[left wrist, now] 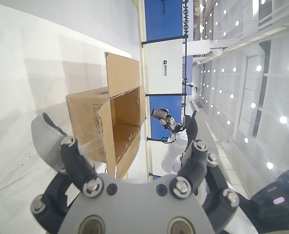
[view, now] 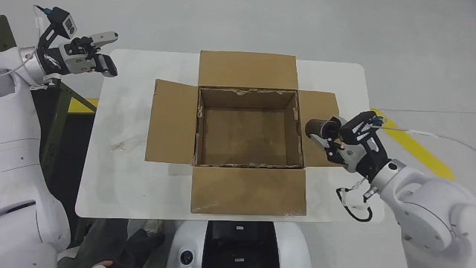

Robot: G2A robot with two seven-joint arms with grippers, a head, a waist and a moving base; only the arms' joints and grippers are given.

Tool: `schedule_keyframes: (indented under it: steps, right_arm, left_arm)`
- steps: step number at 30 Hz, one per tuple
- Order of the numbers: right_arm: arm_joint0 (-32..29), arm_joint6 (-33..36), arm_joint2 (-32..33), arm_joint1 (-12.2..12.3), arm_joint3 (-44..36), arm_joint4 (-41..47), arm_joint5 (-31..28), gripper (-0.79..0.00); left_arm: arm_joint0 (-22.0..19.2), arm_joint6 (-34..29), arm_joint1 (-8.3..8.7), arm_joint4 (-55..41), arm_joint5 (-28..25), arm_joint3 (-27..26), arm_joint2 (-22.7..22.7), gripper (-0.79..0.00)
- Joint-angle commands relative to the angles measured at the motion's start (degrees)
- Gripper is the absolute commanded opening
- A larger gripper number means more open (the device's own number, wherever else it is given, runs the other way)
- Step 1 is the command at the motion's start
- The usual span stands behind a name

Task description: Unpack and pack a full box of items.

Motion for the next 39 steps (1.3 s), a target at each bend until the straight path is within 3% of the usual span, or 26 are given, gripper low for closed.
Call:
schedule_keyframes:
  steps: [1, 31, 39]
  right_arm:
    - [0.1, 0.0, -0.1, 0.0, 0.0, 0.0, 0.0, -0.785]
    - [-0.2, -0.8, 0.1, 0.0, 0.5, -0.4, 0.3, -0.785]
    - [-7.7, -3.5, 8.4, 0.3, -0.3, 1.3, 1.1, -0.785]
  left_arm:
    - [0.0, 0.0, 0.0, 0.0, 0.0, 0.0, 0.0, 0.0]
    - [0.0, 0.0, 0.0, 0.0, 0.0, 0.0, 0.0, 0.0]
    - [0.0, 0.0, 0.0, 0.0, 0.0, 0.0, 0.0, 0.0]
